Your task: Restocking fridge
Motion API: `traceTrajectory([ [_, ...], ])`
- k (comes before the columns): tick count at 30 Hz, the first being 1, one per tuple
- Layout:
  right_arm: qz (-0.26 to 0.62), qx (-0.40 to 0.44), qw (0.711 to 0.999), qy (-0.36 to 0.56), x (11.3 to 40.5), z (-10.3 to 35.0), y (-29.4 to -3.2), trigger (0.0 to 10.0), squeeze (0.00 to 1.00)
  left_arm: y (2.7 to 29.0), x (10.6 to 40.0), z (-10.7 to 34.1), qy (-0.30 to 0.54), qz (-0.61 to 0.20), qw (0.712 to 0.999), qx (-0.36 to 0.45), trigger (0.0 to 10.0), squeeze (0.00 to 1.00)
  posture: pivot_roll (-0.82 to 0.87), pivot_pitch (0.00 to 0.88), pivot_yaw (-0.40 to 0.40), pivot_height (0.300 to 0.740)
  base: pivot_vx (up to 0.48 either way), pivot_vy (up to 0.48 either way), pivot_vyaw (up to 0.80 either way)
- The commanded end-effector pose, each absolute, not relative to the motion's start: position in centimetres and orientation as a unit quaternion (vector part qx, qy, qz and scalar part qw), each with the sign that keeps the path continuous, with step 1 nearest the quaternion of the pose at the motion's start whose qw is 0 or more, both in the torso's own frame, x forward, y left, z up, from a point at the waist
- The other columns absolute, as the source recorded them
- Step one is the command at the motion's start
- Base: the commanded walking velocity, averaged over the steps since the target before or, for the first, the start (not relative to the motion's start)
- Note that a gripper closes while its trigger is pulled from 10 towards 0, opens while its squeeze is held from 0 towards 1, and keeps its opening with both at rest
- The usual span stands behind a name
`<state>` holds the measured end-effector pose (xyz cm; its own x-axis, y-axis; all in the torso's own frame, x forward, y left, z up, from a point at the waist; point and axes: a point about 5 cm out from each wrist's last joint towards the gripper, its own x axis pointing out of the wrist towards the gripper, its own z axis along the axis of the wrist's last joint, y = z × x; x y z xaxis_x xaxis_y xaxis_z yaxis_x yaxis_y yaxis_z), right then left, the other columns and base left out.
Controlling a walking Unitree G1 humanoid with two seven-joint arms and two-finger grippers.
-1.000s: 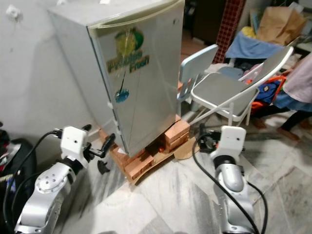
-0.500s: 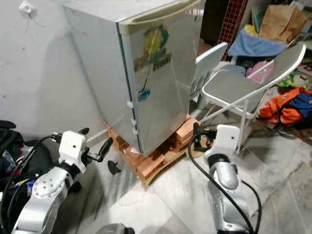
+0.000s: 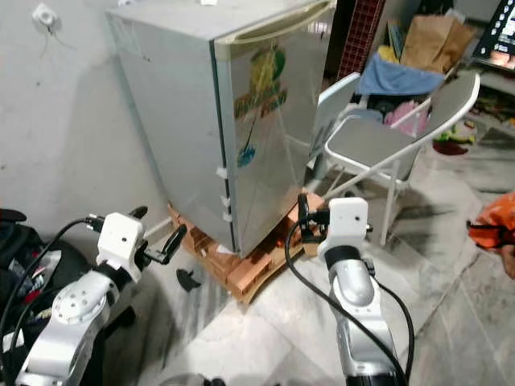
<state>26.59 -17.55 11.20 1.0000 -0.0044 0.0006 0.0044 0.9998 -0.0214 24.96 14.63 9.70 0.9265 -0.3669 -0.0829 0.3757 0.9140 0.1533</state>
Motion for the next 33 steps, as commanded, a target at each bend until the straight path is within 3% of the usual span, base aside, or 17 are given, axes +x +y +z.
traceTrajectory([
  [1, -0.007, 0.003, 1.000, -0.001, 26.5, 11.3, -17.9, 10.0, 0.00, 14.9, 25.0, 9.9, 0.021, -0.188, 0.978, 0.090, 10.0, 0.00, 0.03, 0.000, 0.028, 0.740, 0.000, 0.000, 0.00],
  [11, -0.022, 0.011, 1.000, -0.015, 27.6, 11.7, -17.8, 10.0, 0.00, 14.6, 25.2, 10.1, 0.018, -0.226, 0.971, 0.076, 10.0, 0.00, 0.03, 0.000, 0.060, 0.740, 0.049, 0.000, -0.28],
  [23, -0.036, 0.008, 0.999, -0.027, 28.3, 11.9, -17.6, 10.0, 0.00, 14.7, 26.4, 11.2, -0.002, -0.230, 0.969, 0.087, 10.0, 0.00, 0.04, 0.000, 0.084, 0.740, 0.436, 0.000, -0.14],
  [33, -0.035, -0.004, 0.999, -0.013, 27.9, 11.2, -17.6, 10.0, 0.00, 14.1, 25.6, 10.5, 0.007, -0.231, 0.970, 0.075, 10.0, 0.00, 0.03, 0.000, 0.064, 0.740, 0.306, 0.000, -0.77],
])
